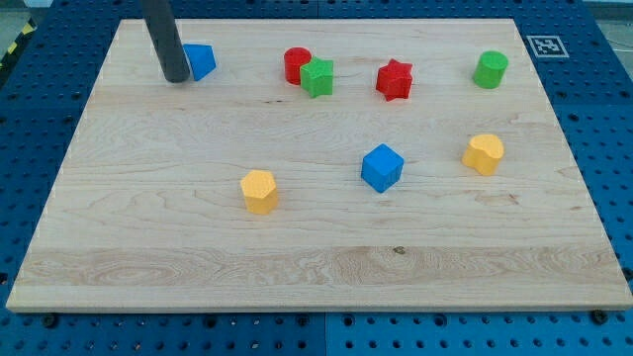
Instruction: Drag the blue triangle towards the top left corner of the board
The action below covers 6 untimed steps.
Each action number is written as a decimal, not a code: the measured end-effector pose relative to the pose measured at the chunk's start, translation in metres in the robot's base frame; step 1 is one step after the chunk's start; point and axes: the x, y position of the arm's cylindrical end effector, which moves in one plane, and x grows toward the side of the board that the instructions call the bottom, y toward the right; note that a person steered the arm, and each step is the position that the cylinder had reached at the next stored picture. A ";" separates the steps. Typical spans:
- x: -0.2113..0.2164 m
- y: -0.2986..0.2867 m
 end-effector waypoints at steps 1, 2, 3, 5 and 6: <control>0.000 0.029; -0.017 0.032; -0.046 0.014; -0.064 0.004; -0.006 0.014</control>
